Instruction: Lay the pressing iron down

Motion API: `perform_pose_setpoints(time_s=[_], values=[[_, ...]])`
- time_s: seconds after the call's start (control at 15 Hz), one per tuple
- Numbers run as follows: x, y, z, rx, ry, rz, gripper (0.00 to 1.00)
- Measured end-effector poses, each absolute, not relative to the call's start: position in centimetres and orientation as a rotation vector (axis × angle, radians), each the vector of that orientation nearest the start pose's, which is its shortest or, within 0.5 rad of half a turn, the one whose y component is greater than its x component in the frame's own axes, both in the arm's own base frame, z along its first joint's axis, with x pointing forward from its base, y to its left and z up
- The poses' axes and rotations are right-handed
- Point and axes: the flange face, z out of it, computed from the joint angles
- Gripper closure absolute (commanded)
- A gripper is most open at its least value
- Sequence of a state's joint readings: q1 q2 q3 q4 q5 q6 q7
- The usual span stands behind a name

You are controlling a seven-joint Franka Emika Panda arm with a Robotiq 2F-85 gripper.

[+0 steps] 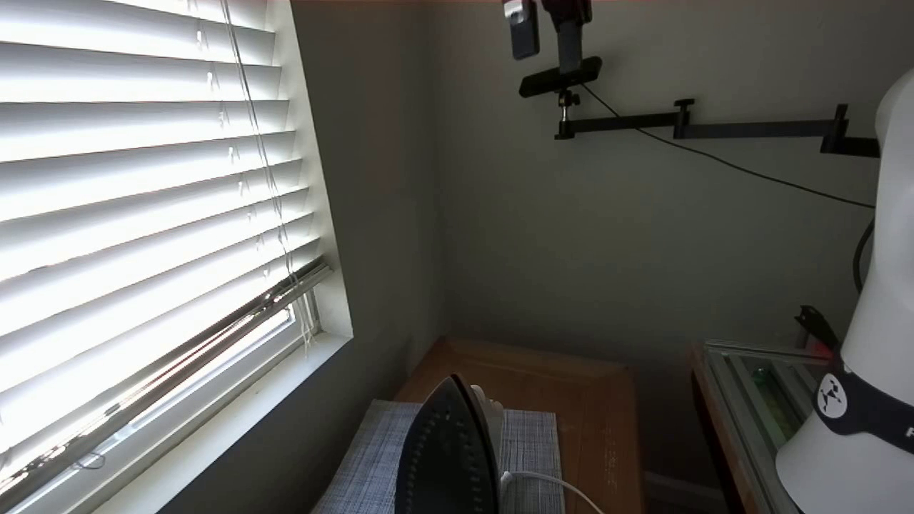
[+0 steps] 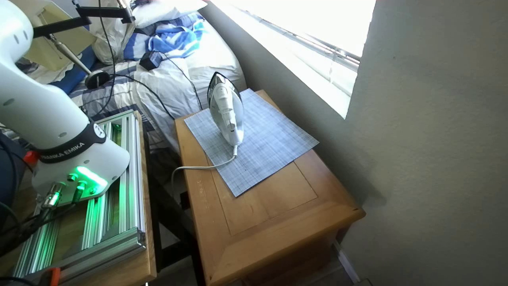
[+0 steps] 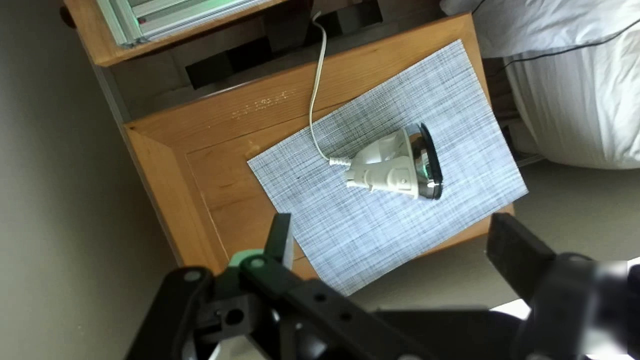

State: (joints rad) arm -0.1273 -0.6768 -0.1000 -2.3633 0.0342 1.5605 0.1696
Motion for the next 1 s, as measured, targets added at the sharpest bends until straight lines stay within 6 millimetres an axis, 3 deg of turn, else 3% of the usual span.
perform_pose_setpoints(time_s=[0.2, 0.53, 1.0], values=[[33.3, -8.6, 50.6, -2.904, 0.777, 0.237, 0.00], [35.1, -8.5, 43.2, -2.705, 1.057, 0.151, 0.00], [35.1, -9.0, 34.0, -2.460, 1.482, 0.121, 0.00]])
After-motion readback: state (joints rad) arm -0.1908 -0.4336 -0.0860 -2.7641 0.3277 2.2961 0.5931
